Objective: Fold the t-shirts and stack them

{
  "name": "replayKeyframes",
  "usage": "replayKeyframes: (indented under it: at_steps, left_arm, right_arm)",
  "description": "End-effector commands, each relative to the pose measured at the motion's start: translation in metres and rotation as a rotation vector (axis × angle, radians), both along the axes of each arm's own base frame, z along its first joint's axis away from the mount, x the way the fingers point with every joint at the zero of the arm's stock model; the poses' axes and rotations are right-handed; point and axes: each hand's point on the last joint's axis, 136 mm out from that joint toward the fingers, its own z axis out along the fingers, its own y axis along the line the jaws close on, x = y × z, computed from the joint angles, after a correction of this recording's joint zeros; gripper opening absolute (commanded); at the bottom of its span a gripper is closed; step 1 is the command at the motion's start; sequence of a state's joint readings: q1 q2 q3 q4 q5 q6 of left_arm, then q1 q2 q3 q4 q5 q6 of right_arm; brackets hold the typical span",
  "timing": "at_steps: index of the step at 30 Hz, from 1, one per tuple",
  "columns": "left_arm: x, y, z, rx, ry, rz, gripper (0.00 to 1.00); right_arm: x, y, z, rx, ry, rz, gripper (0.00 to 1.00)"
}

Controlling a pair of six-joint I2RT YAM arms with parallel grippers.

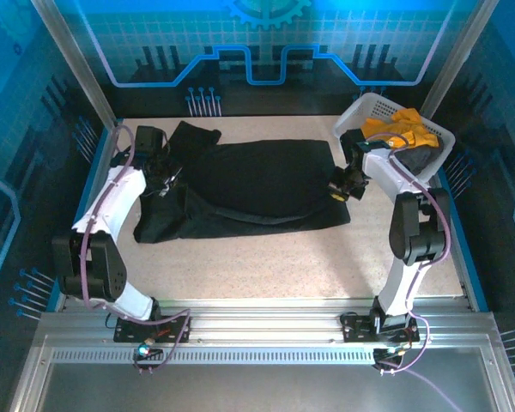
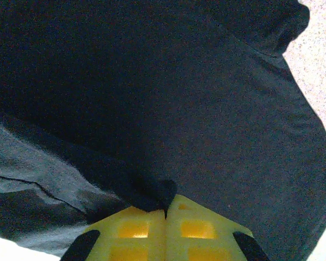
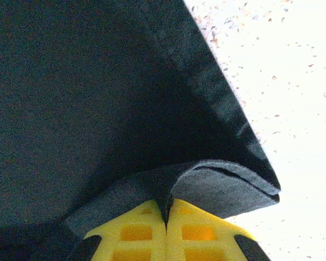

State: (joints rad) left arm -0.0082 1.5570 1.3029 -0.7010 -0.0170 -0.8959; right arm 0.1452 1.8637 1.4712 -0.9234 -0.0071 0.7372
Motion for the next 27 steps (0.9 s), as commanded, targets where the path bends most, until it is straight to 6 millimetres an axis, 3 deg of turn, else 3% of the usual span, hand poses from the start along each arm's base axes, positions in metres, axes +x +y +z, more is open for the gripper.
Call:
replayKeyframes:
  at_steps: [1, 14, 21, 27]
  left_arm:
    - [0.018, 0.0, 0.009, 0.018, -0.05, -0.065, 0.0]
    - [0.032, 0.009, -0.021, 0.071, 0.025, -0.087, 0.0]
    - [0.044, 0.012, -0.032, 0.076, 0.038, -0.099, 0.0]
    - [0.05, 0.018, -0.039, 0.074, 0.059, -0.093, 0.0]
  right_arm:
    - [0.006, -0.011, -0.001, -0.024, 0.014, -0.049, 0.0]
    - [0.018, -0.016, -0.017, -0.039, 0.045, -0.061, 0.0]
    - [0.024, -0.03, -0.023, -0.077, 0.061, -0.102, 0.0]
    - [0.036, -0.022, -0.032, -0.028, 0.072, -0.081, 0.01]
